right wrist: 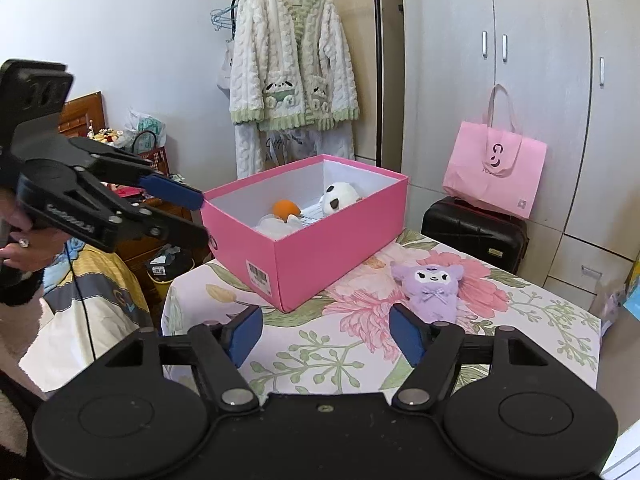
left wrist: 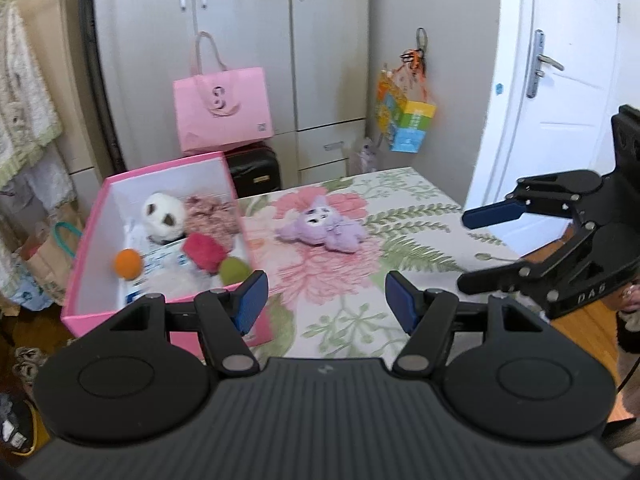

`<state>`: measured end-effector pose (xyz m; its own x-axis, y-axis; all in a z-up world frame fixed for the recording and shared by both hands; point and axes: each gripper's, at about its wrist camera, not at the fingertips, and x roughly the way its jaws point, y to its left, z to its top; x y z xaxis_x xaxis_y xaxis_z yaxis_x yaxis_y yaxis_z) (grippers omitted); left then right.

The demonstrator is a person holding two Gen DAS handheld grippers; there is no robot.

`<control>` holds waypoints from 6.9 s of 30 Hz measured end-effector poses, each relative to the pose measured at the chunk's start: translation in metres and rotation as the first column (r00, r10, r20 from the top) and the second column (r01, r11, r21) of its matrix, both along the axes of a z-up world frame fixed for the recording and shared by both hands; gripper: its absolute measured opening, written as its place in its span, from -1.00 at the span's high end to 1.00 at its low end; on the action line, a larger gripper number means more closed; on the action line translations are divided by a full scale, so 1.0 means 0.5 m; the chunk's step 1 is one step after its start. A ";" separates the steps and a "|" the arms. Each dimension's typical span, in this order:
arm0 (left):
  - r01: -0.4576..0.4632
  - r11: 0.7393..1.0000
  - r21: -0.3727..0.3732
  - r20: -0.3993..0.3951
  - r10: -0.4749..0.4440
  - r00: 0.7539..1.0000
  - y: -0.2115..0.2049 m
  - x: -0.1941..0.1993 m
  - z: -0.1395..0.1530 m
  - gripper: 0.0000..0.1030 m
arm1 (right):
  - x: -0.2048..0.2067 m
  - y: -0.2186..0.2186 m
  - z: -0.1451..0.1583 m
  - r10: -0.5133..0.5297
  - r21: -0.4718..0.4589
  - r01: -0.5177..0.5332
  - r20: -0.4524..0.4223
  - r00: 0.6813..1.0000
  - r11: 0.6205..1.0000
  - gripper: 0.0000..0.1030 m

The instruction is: Organize soft objects

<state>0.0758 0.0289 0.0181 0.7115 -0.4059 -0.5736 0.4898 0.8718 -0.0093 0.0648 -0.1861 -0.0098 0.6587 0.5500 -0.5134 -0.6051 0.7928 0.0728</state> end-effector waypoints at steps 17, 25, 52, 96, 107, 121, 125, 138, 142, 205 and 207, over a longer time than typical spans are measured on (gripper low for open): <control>0.022 0.992 -0.127 -0.087 -0.034 0.996 -0.145 0.171 -0.079 -0.25 | 0.143 -0.043 -0.078 0.055 -0.074 -0.052 0.037 0.998 0.996 -0.64; -0.090 0.982 -0.164 -0.083 0.077 0.994 -0.155 0.254 -0.131 -0.26 | 0.228 -0.035 -0.152 0.073 -0.076 -0.072 0.008 0.997 0.994 -0.67; -0.324 0.906 -0.273 -0.256 0.256 0.932 -0.180 0.402 -0.310 -0.17 | 0.408 0.009 -0.271 0.046 -0.088 -0.054 -0.090 0.995 0.995 -0.65; -0.160 0.952 -0.261 -0.137 0.127 0.982 -0.148 0.155 -0.211 0.24 | 0.133 0.094 -0.163 -0.300 -0.088 0.298 -0.016 0.954 0.951 -0.01; -0.123 0.970 -0.212 -0.086 0.107 0.991 -0.101 0.040 -0.170 0.25 | 0.029 0.124 -0.134 -0.244 -0.052 0.244 0.016 0.970 0.968 -0.02; -0.184 0.969 -0.163 0.031 0.191 0.981 0.025 -0.064 -0.072 0.25 | -0.023 0.233 -0.057 -0.078 0.047 0.077 0.032 0.996 0.996 -0.02; -0.200 0.962 -0.184 0.074 0.216 0.974 0.056 -0.048 -0.042 0.25 | -0.003 0.262 -0.024 -0.052 0.045 0.049 0.089 0.995 0.998 -0.02; -0.220 0.946 -0.237 0.066 0.242 0.968 0.136 0.124 -0.015 0.24 | 0.159 0.332 0.004 -0.018 0.095 0.004 0.143 0.990 0.995 -0.02; -0.247 0.937 -0.248 0.044 0.265 0.963 0.155 0.193 -0.017 0.25 | 0.226 0.342 0.004 0.005 0.099 -0.017 0.117 0.993 0.995 -0.02; -0.317 0.926 -0.205 0.136 0.348 0.928 0.155 0.019 -0.021 -0.20 | 0.122 0.136 0.012 -0.123 0.111 0.119 0.030 0.992 0.987 -0.30; -0.310 0.929 -0.203 0.146 0.341 0.929 0.145 0.005 -0.016 -0.21 | 0.104 0.122 0.017 -0.153 0.104 0.147 0.050 0.987 0.984 -0.35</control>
